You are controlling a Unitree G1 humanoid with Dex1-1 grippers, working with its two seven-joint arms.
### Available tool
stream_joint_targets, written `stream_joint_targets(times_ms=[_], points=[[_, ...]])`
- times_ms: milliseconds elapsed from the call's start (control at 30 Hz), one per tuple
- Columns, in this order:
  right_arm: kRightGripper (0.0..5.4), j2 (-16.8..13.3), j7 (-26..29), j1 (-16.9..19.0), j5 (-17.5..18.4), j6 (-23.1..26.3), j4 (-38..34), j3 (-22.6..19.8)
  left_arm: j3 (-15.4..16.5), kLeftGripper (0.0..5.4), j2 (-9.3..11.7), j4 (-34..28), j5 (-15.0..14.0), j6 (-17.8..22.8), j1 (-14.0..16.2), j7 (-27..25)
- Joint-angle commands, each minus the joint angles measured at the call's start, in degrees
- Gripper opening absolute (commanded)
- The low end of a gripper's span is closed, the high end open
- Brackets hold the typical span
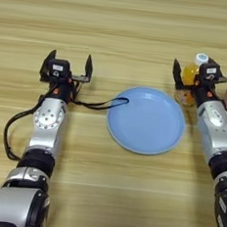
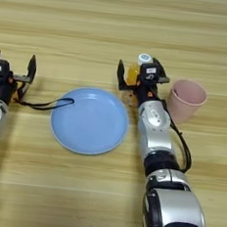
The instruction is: Move the objects on the table
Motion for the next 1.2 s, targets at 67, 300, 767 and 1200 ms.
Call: stream_joint_targets(times_ms=[67,300,767,1200], points=[[5.37,0.58,0.51,1.37,1.06,0.30,-5.30,0.07,0.08,5.40,0.54,0.32,-0.21,-0.04,-0.05,-0.34],[5.37,-0.37,0.49,3.50,1.37,1.51,-14.91,-0.14,0.10,5.40,0.52,0.38,-0.17,-0.08,-0.06,-0.35],[5.37,-3.45,0.19,17.08,2.76,10.18,-38.38,-2.63,-0.15,5.40,0.09,0.23,0.09,-0.10,-0.13,0.12],[5.37,-9.02,2.67,36.16,6.16,23.55,-62.00,-6.85,-0.70,5.40,-0.70,1.01,0.65,-0.26,-0.93,1.14]])
